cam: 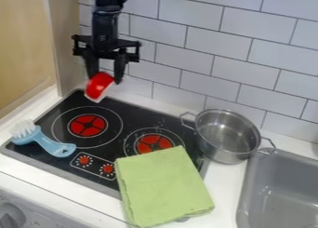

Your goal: Move the sushi roll from the yellow cloth and put it on the left burner.

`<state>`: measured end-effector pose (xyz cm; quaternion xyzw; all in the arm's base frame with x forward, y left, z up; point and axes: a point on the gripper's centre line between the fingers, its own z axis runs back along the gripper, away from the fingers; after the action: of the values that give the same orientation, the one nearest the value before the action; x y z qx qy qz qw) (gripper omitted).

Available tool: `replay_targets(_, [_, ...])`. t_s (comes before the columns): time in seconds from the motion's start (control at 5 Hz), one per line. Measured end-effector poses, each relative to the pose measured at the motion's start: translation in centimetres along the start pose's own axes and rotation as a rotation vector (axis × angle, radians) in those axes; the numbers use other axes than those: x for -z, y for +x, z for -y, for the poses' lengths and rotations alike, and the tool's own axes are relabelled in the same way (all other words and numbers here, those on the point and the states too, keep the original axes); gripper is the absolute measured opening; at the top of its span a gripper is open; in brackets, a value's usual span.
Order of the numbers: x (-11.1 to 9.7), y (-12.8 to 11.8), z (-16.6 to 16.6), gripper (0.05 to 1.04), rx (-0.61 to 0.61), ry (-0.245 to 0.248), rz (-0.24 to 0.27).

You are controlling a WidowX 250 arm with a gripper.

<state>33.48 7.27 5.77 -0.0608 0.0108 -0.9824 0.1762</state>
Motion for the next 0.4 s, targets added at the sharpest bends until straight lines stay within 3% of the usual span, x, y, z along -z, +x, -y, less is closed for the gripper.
replay_targets(0.4, [0.1,-1.1,2.5,0.529,-0.055,-0.001,-0.052])
